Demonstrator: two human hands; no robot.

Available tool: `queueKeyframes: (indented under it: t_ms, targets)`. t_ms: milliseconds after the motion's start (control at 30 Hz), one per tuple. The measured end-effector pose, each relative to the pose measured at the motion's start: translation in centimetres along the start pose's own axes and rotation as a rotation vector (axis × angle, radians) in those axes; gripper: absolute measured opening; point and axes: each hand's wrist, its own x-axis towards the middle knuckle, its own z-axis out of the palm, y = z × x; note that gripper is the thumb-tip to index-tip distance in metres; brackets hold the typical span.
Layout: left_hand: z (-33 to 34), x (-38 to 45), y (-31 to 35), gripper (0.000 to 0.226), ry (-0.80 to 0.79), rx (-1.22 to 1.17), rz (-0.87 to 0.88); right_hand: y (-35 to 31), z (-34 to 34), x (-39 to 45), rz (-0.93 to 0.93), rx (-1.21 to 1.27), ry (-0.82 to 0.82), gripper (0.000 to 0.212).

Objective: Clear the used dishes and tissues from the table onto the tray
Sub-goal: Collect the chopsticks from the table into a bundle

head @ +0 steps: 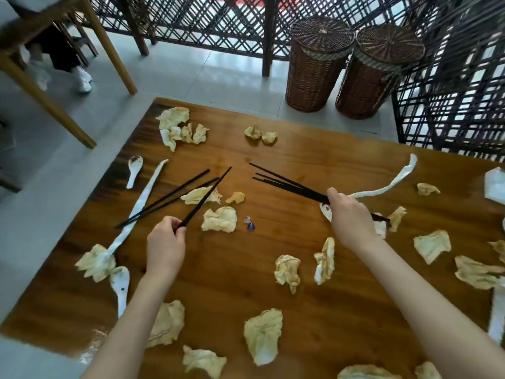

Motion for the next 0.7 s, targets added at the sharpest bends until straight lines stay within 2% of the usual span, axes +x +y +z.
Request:
queueKeyframes:
  t_ms: [433,700]
  targets:
    - [-4.0,6.3,-6.9,0.016,-0.144,0.024,0.090,-12.8,1.9,-4.8,0.267,0.152,-0.057,0.038]
    - [-4.0,5.9,-7.9,0.023,-0.185,-0.009,0.044,-17.2,1.5,-5.4,0.456,0.354,-0.216,0.023]
